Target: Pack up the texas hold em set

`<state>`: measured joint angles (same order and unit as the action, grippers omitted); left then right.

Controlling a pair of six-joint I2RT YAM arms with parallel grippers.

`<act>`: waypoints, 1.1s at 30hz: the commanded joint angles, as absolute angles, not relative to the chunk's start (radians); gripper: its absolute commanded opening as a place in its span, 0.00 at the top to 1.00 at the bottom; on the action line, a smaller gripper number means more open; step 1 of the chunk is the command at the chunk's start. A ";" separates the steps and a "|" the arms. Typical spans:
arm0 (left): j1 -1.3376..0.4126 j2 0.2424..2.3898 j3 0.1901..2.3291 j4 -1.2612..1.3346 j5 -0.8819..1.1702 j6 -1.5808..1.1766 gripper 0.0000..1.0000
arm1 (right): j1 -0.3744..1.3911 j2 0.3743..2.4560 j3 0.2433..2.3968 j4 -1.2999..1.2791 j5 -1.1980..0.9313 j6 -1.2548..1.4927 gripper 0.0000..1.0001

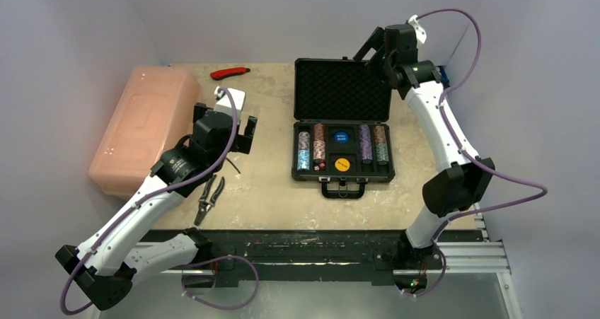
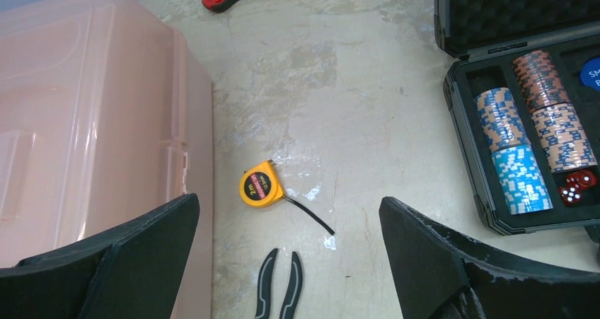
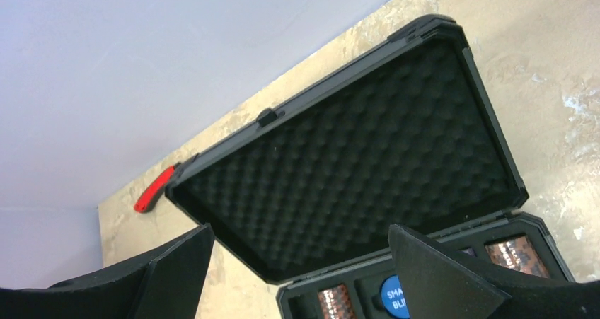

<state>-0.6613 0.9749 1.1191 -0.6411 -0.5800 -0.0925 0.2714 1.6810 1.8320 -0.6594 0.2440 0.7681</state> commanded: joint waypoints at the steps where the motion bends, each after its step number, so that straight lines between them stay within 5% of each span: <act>1: -0.657 0.984 1.118 -0.593 -0.579 -0.063 0.00 | 0.229 1.715 1.918 -0.635 0.180 0.811 0.01; 33: -0.657 1.020 1.120 -0.587 -0.557 -0.038 0.01 | 0.126 2.079 2.178 -0.531 0.042 0.989 0.01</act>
<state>-0.6613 1.0222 1.1191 -0.6212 -0.5613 -0.0582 0.1326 2.0834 2.1418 -0.5598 0.0521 0.9554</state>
